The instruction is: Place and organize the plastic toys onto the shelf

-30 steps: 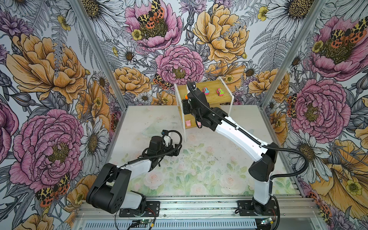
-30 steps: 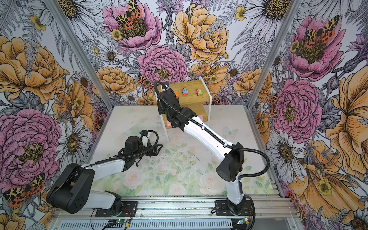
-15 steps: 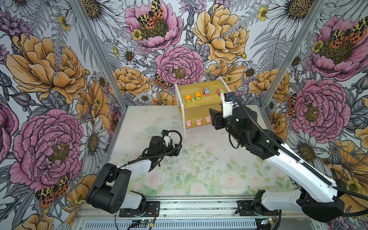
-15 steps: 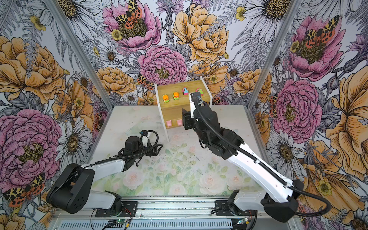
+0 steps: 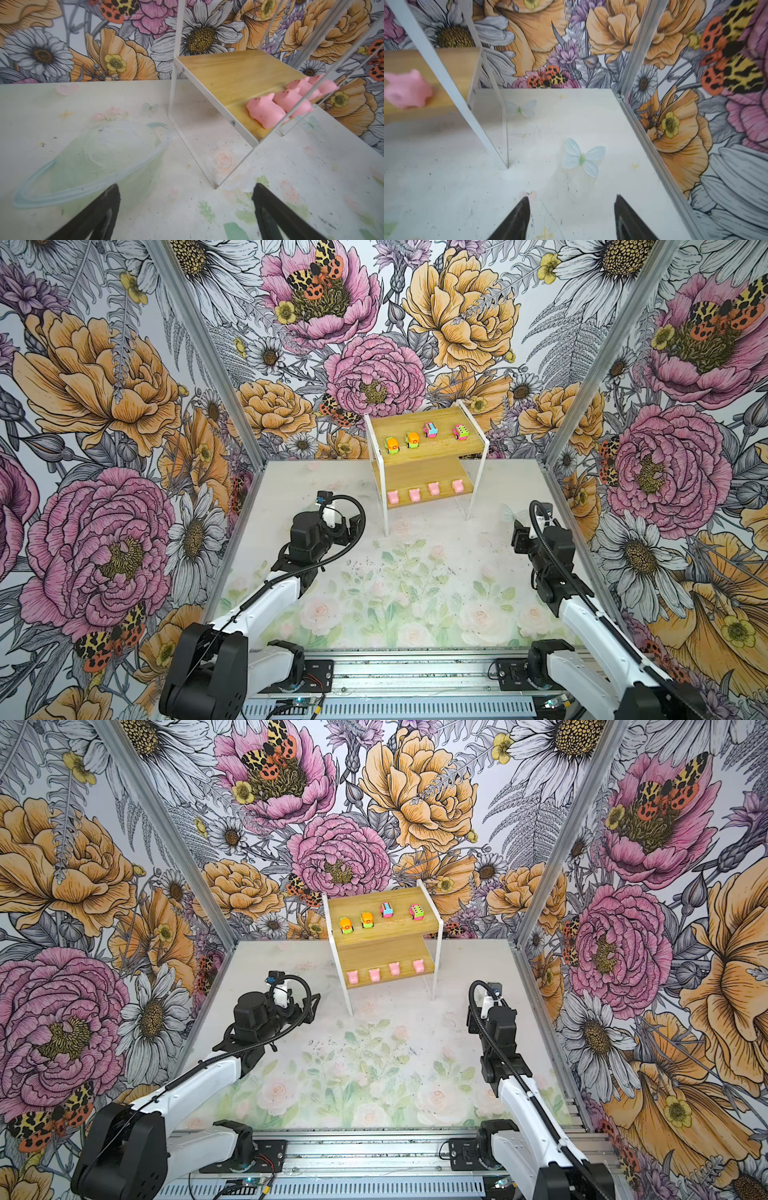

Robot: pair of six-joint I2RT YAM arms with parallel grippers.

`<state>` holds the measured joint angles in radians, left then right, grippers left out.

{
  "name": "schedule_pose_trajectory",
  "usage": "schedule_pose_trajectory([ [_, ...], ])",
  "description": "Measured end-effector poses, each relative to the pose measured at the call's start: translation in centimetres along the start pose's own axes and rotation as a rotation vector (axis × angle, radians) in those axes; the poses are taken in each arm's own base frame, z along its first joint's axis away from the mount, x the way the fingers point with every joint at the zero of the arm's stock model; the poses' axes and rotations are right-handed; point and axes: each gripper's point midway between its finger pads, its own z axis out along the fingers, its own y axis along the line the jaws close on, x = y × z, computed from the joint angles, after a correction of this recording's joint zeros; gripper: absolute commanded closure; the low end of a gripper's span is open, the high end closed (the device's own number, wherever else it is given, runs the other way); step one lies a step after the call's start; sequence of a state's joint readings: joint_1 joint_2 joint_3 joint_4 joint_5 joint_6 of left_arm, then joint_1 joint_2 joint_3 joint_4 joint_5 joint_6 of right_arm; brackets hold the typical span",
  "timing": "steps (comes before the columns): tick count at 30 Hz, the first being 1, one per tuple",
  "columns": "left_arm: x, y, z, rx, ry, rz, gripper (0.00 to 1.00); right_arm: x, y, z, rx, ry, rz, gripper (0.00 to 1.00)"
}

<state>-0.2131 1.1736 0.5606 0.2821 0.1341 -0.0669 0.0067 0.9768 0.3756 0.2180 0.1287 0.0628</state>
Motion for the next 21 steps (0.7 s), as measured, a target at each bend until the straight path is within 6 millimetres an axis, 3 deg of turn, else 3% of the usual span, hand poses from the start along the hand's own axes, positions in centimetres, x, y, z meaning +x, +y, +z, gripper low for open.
schedule_pose_trajectory([
  [3, -0.9, 3.1, -0.1, -0.083, -0.047, 0.022, 0.01, 3.2, -0.3, 2.2, -0.017, 0.051, 0.021, 0.36],
  [6, -0.8, 6.5, -0.3, -0.162, -0.076, 0.016, 0.01, 3.3, -0.2, 3.8, -0.033, 0.006, 0.036, 0.35],
  [11, 1.3, 11.2, -0.7, -0.266, -0.072, -0.027, 0.01, 4.5, 0.6, 5.4, -0.07, -0.051, 0.044, 0.36],
  [15, 0.8, 12.5, -0.9, -0.281, -0.106, -0.031, 0.01, 4.8, 0.7, 6.0, -0.076, -0.063, 0.048, 0.35],
  [21, 0.6, 12.9, -1.1, -0.275, -0.121, -0.048, 0.01, 2.2, 0.6, 6.8, -0.07, -0.117, 0.058, 0.34],
])
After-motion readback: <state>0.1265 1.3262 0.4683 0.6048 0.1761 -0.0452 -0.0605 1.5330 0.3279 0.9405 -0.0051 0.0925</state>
